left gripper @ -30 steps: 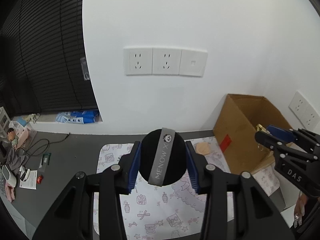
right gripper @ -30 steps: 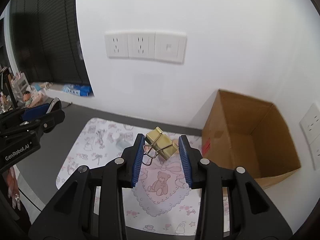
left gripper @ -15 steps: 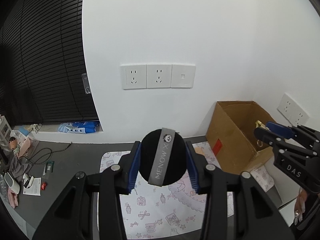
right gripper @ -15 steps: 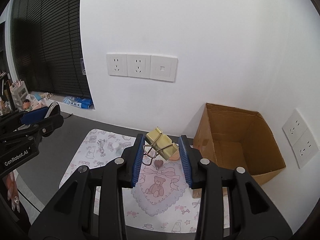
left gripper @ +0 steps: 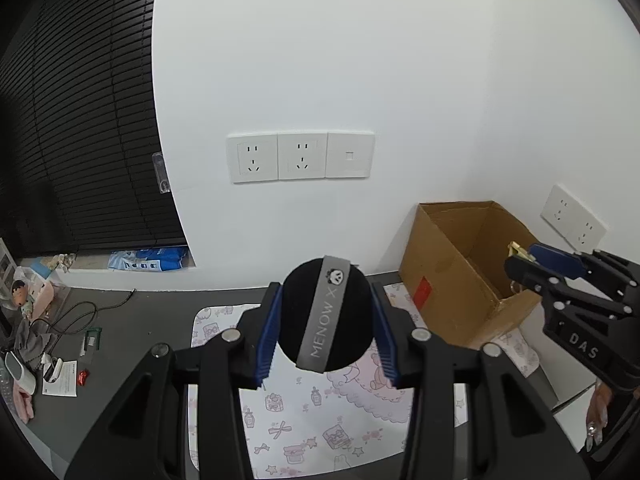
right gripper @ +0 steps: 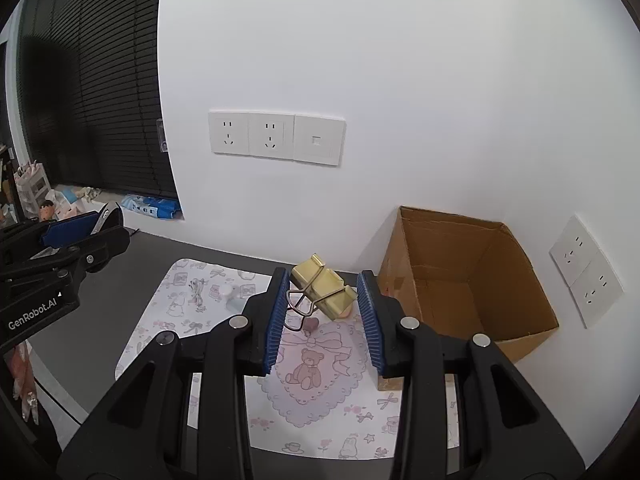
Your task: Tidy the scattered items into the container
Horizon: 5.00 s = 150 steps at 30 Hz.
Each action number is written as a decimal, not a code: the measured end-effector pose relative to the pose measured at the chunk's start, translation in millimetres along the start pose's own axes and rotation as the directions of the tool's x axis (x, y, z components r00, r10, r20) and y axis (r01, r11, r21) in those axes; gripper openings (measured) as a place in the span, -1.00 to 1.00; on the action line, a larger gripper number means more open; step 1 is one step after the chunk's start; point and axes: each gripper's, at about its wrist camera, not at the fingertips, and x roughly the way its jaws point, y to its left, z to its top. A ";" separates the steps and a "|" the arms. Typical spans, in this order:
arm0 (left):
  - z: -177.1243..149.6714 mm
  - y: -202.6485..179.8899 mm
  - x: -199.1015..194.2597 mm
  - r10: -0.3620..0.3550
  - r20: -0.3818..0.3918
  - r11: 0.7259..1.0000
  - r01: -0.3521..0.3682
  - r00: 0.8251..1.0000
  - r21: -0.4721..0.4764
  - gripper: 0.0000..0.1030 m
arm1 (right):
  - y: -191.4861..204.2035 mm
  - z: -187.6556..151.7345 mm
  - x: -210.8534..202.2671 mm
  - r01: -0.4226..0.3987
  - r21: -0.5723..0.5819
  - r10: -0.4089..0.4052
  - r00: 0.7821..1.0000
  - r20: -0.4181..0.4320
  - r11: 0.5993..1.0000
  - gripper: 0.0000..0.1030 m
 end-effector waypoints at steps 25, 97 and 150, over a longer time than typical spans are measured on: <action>25.3 -173.3 69.1 -0.009 -0.010 1.000 0.009 1.000 -0.028 -0.18 | -178.3 -10.7 21.1 0.000 0.004 0.000 1.000 -0.018 1.000 -0.29; 52.4 -255.0 206.5 -0.041 -0.182 0.990 0.065 0.982 0.128 0.99 | -290.0 -39.4 97.6 0.206 0.182 -0.174 0.968 -0.178 0.961 1.00; -14.5 40.6 64.9 0.155 -0.145 0.985 -0.164 0.977 -0.048 0.99 | -11.9 -11.6 65.6 -0.008 0.074 0.013 0.997 -0.071 0.997 1.00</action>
